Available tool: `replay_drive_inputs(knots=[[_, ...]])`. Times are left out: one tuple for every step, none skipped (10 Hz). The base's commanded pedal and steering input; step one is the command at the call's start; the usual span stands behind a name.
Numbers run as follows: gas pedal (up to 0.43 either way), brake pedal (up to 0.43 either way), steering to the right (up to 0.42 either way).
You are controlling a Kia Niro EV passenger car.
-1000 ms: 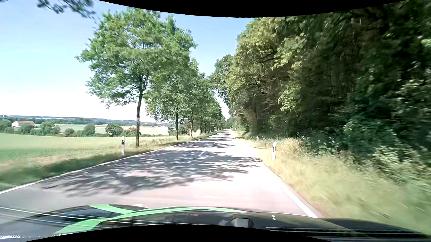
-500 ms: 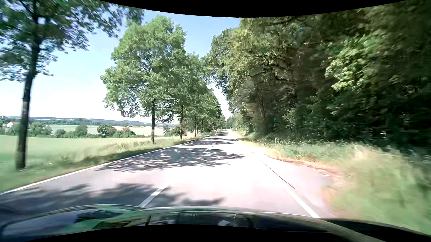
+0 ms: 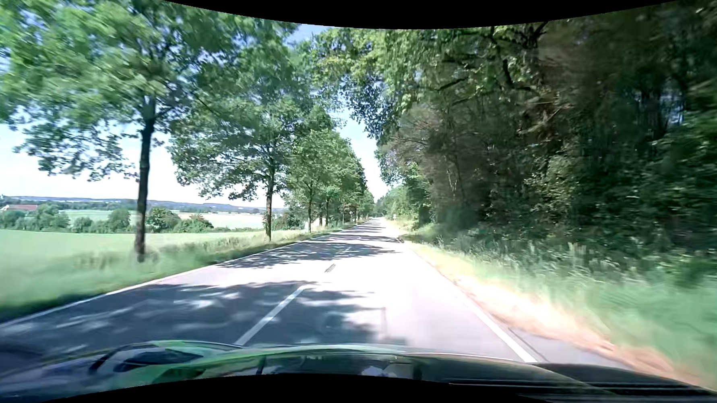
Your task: Follow the waypoints while adhering to traffic rules and regulations
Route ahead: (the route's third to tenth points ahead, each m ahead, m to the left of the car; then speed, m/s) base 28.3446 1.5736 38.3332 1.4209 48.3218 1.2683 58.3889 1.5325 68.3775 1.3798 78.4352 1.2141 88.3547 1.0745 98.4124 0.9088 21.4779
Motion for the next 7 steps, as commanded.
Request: replay_drive_inputs(knots=[[0.248, 0.000, 0.000], [0.260, 0.000, 0.000], [0.260, 0.000, 0.001], [0.260, 0.000, 0.001], [0.260, 0.000, 0.001], [0.260, 0.000, 0.001], [0.240, 0.000, 0.000]])
